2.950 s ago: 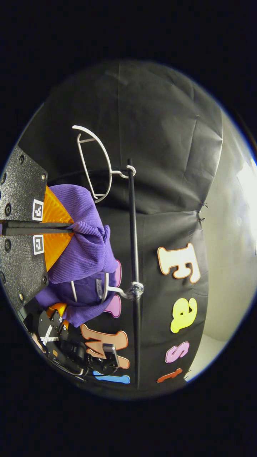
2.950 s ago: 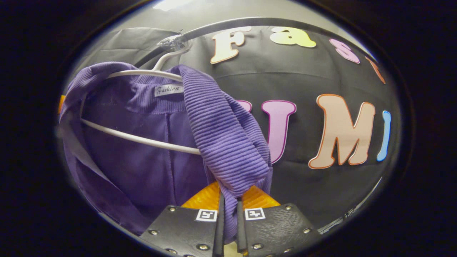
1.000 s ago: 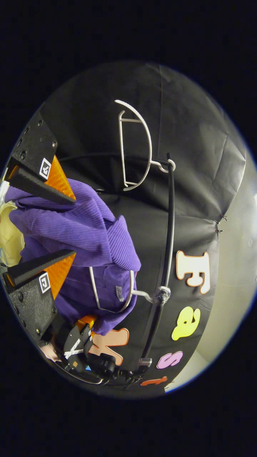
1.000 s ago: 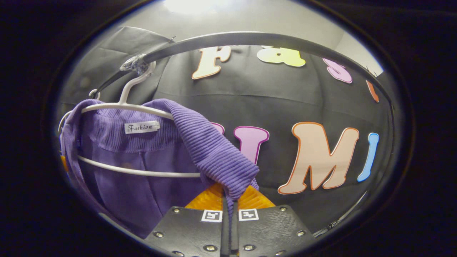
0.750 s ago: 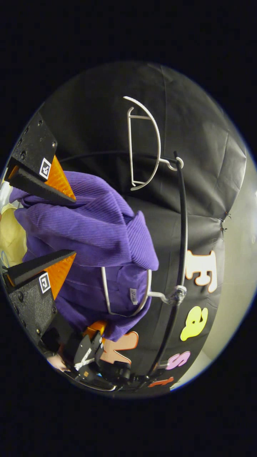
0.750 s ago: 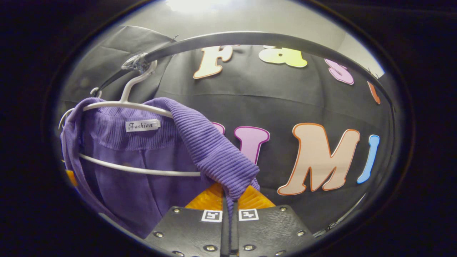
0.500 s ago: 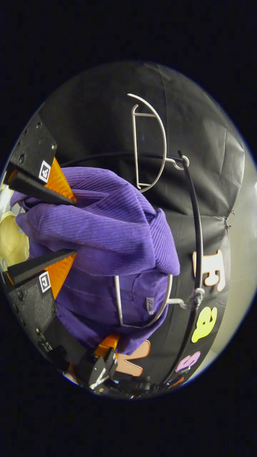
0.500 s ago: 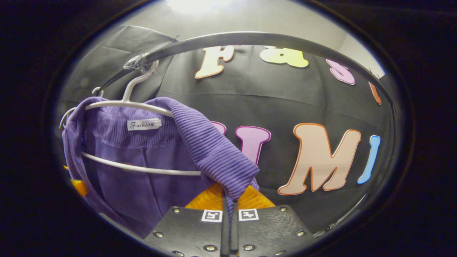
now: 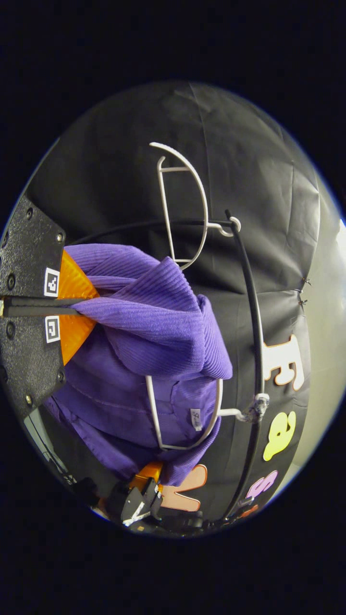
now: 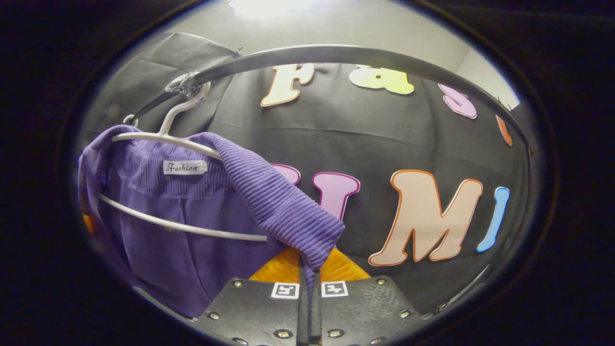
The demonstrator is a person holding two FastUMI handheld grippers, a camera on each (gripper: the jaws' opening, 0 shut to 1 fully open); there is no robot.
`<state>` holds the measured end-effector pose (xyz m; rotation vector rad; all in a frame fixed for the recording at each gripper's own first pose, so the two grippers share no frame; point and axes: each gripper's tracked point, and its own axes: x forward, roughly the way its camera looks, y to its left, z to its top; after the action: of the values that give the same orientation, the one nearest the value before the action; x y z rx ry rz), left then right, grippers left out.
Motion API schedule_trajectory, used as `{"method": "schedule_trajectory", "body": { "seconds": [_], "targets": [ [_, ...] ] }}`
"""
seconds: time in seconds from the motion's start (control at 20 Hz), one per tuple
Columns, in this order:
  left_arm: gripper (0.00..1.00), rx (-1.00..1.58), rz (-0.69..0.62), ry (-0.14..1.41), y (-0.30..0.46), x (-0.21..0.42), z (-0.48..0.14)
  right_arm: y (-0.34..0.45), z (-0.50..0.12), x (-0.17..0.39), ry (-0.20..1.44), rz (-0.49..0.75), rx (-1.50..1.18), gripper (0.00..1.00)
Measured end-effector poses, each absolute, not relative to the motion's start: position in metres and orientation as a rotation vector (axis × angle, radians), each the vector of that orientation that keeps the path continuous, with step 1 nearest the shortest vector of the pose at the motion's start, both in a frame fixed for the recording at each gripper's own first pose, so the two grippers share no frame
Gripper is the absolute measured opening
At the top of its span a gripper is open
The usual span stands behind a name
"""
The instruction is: Grasp the clothes on the hanger with both hands and then place them into the laundry hamper below.
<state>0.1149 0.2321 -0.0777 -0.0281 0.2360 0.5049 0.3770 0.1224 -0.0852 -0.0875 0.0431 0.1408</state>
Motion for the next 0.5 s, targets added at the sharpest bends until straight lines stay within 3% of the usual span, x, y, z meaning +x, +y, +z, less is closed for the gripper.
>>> {"method": "schedule_trajectory", "body": {
  "seconds": [0.5],
  "targets": [
    [0.0,-0.012,0.571,0.104,0.267,0.089,0.005,0.115,-0.068,0.393,-0.003,0.099,-0.105,0.03]
  ]
}}
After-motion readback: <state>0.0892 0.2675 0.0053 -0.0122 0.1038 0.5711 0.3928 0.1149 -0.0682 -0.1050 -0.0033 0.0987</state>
